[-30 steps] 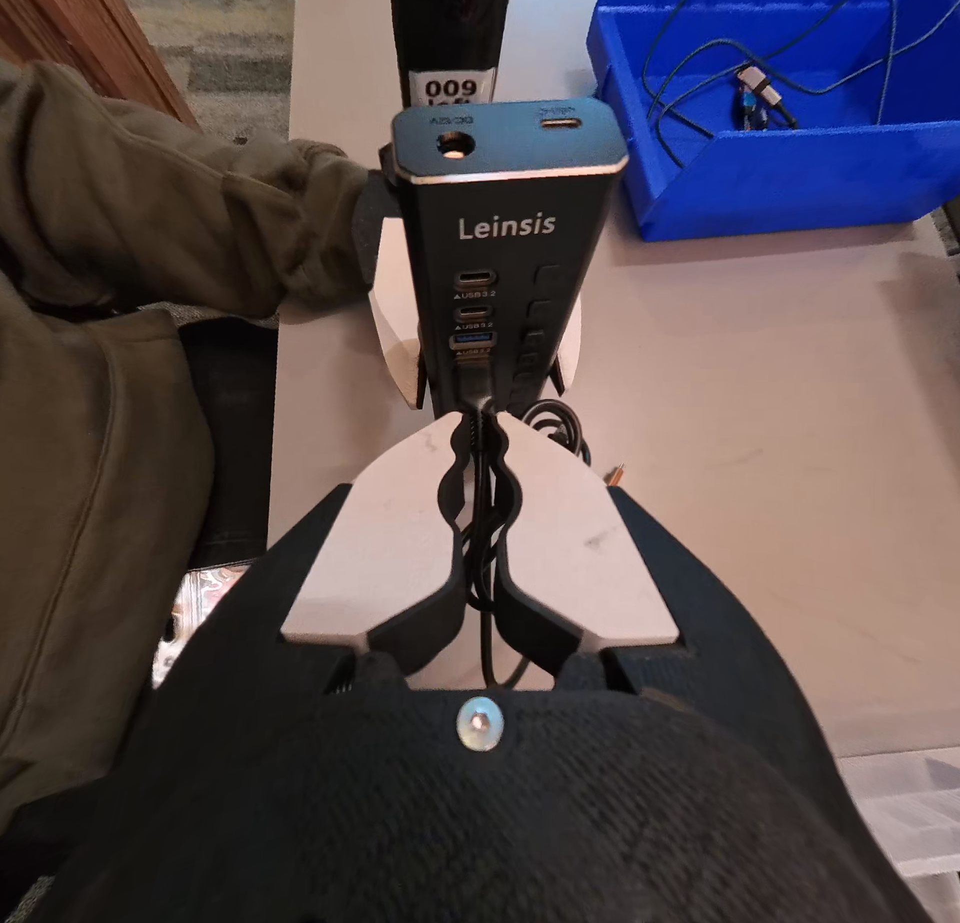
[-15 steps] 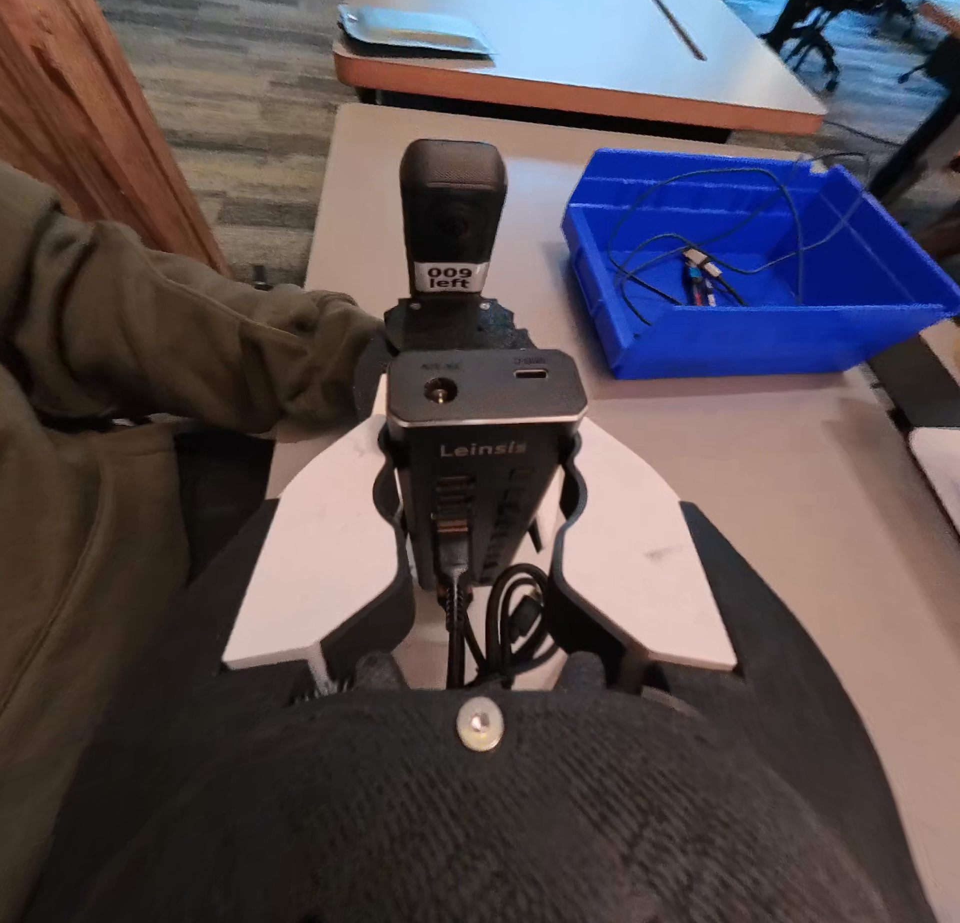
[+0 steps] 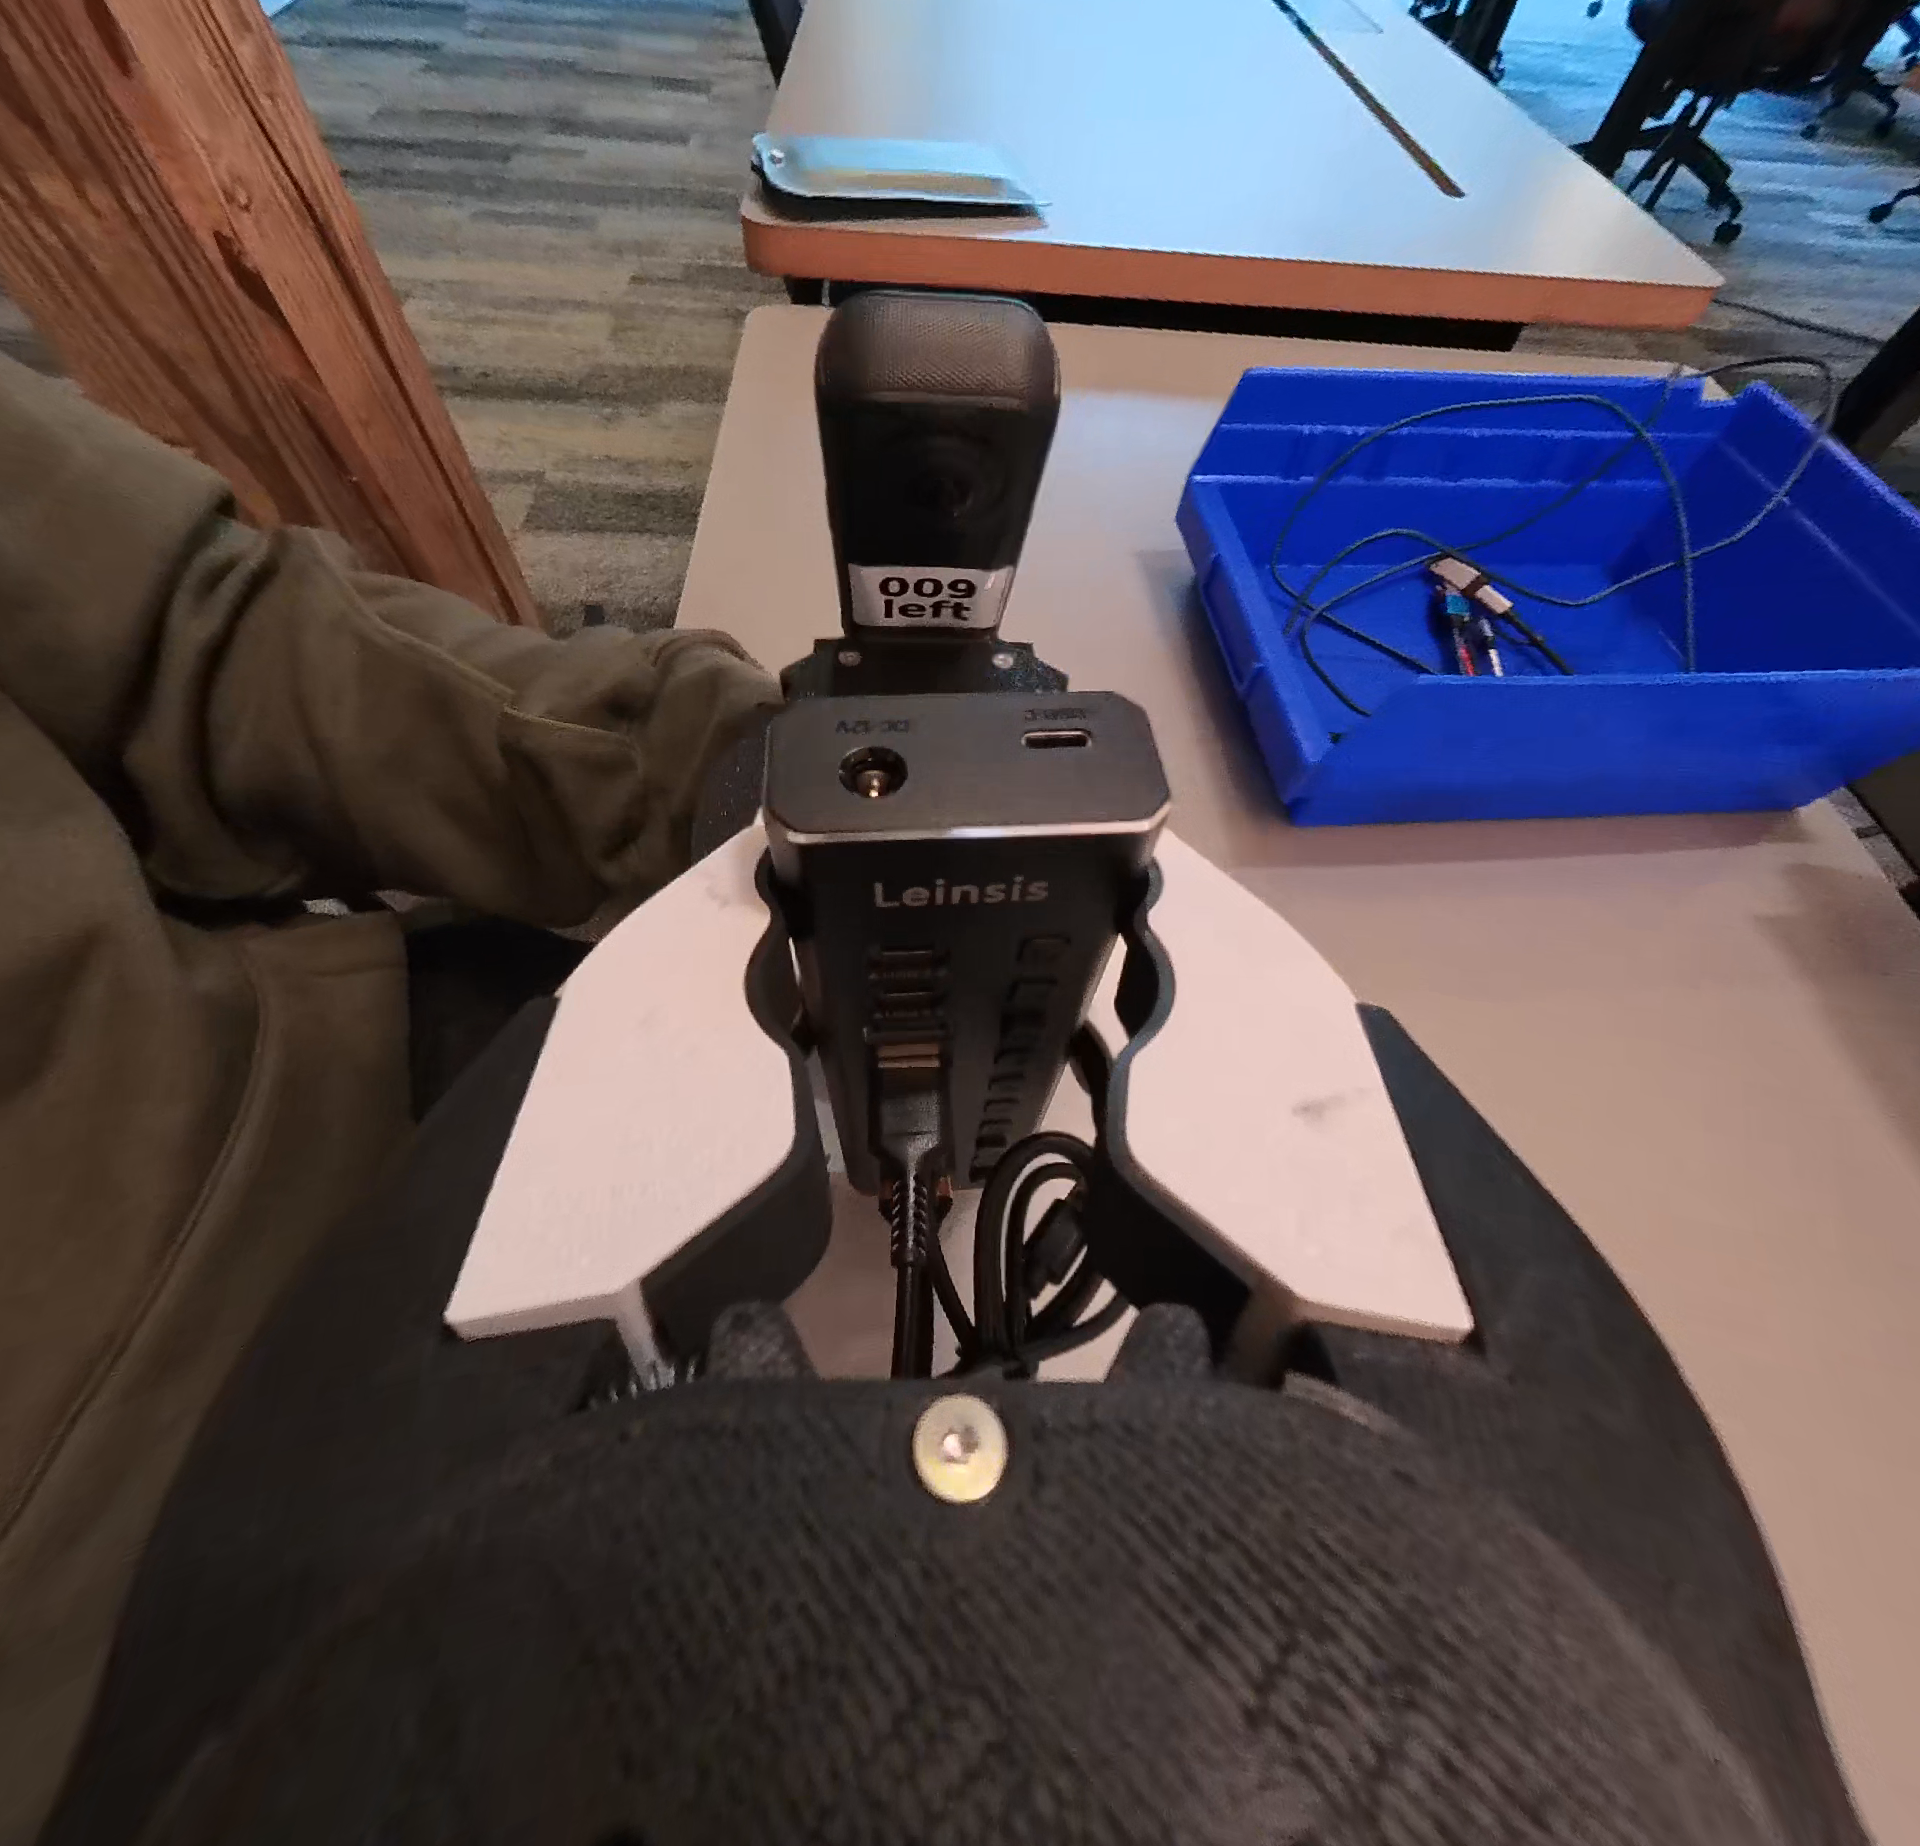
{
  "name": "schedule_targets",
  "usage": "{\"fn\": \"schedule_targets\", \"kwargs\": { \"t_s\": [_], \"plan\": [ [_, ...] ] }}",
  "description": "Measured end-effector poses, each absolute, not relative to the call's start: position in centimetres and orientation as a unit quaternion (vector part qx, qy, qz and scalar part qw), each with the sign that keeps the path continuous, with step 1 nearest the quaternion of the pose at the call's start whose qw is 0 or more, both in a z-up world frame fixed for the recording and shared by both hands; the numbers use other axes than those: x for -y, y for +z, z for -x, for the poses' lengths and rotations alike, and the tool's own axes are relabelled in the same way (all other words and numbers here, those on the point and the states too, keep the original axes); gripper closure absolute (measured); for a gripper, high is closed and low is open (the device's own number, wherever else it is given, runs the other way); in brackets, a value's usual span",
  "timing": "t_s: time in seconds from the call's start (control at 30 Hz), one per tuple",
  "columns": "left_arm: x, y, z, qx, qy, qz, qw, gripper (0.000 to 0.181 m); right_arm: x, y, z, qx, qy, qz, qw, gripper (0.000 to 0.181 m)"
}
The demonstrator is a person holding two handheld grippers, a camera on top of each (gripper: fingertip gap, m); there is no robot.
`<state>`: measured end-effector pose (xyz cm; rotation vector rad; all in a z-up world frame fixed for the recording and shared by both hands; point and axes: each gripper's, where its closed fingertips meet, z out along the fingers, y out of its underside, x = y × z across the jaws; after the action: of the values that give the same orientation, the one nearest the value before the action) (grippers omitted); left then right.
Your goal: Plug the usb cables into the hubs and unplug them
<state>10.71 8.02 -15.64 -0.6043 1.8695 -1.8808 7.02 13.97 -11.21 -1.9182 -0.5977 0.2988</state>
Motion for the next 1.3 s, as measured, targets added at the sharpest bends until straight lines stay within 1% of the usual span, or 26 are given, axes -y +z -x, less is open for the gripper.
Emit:
{"fn": "schedule_targets", "kwargs": {
  "t_s": [0.03, 0.07, 0.13, 0.17, 0.37, 0.4, 0.47, 0.5, 0.53, 0.57, 0.67, 0.73, 0.8, 0.83, 0.87, 0.93, 0.97, 1.03, 1.07, 1.1, 1.3],
  "plan": [
    [-7.9, -15.9, -10.8, -0.680, -0.667, 0.218, 0.211, 0.107, -14.1, -11.4, -6.8, 0.254, 0.126, 0.803, 0.525, 0.121],
    [-7.7, -16.2, -10.9, -0.687, -0.658, 0.221, 0.215, 0.103, -14.2, -11.5, -6.6, 0.256, 0.128, 0.804, 0.521, 0.121],
    [-7.7, -16.5, -11.1, -0.697, -0.644, 0.225, 0.220, 0.102, -14.4, -11.6, -6.5, 0.255, 0.126, 0.807, 0.518, 0.121],
    [-7.7, -16.6, -11.2, -0.701, -0.639, 0.228, 0.220, 0.107, -14.4, -11.7, -6.6, 0.255, 0.124, 0.810, 0.513, 0.121],
    [-7.7, -16.8, -11.8, -0.701, -0.631, 0.232, 0.237, 0.110, -14.0, -11.9, -7.0, 0.270, 0.114, 0.819, 0.493, 0.121],
    [-7.6, -17.0, -11.9, -0.699, -0.635, 0.231, 0.237, 0.104, -13.9, -12.2, -7.2, 0.271, 0.109, 0.827, 0.481, 0.121],
    [-7.7, -16.9, -12.2, -0.685, -0.645, 0.234, 0.247, 0.104, -13.5, -12.0, -7.8, 0.255, 0.091, 0.834, 0.481, 0.121],
    [-7.8, -16.7, -12.1, -0.676, -0.657, 0.232, 0.240, 0.110, -13.1, -11.8, -8.3, 0.244, 0.085, 0.837, 0.482, 0.118],
    [-8.1, -16.4, -12.0, -0.666, -0.667, 0.233, 0.238, 0.110, -12.5, -11.8, -8.8, 0.235, 0.082, 0.841, 0.480, 0.118],
    [-8.6, -16.2, -11.9, -0.660, -0.673, 0.234, 0.239, 0.110, -11.8, -11.8, -9.3, 0.228, 0.080, 0.844, 0.478, 0.120],
    [-9.5, -16.1, -11.5, -0.661, -0.673, 0.222, 0.248, 0.109, -10.8, -11.8, -10.1, 0.210, 0.088, 0.837, 0.498, 0.139],
    [-9.7, -16.2, -11.5, -0.658, -0.675, 0.221, 0.249, 0.108, -10.5, -12.3, -9.6, 0.202, 0.115, 0.837, 0.496, 0.145],
    [-9.6, -16.2, -11.5, -0.657, -0.679, 0.217, 0.248, 0.109, -10.5, -13.2, -9.4, 0.204, 0.115, 0.846, 0.478, 0.145],
    [-9.5, -16.3, -11.5, -0.659, -0.676, 0.216, 0.249, 0.104, -10.6, -13.6, -9.3, 0.208, 0.110, 0.850, 0.471, 0.147],
    [-9.4, -16.3, -11.4, -0.663, -0.673, 0.214, 0.250, 0.104, -10.6, -14.0, -9.1, 0.211, 0.112, 0.852, 0.465, 0.151],
    [-9.2, -16.4, -11.3, -0.667, -0.671, 0.208, 0.248, 0.104, -11.0, -14.1, -8.9, 0.207, 0.115, 0.851, 0.470, 0.163],
    [-9.1, -16.4, -11.3, -0.668, -0.670, 0.208, 0.249, 0.109, -11.0, -14.1, -8.6, 0.210, 0.122, 0.849, 0.469, 0.169],
    [-9.3, -16.5, -11.4, -0.667, -0.670, 0.210, 0.250, 0.108, -11.1, -14.2, -8.8, 0.207, 0.117, 0.850, 0.471, 0.173],
    [-9.4, -16.6, -11.4, -0.666, -0.670, 0.212, 0.251, 0.108, -11.2, -14.2, -8.9, 0.201, 0.118, 0.850, 0.472, 0.173],
    [-9.4, -16.6, -11.5, -0.666, -0.669, 0.213, 0.251, 0.104, -11.2, -14.3, -8.9, 0.197, 0.121, 0.850, 0.473, 0.172],
    [-9.3, -16.9, -11.5, -0.665, -0.671, 0.209, 0.254, 0.104, -11.1, -14.7, -9.0, 0.197, 0.129, 0.853, 0.466, 0.174]
  ]
}}
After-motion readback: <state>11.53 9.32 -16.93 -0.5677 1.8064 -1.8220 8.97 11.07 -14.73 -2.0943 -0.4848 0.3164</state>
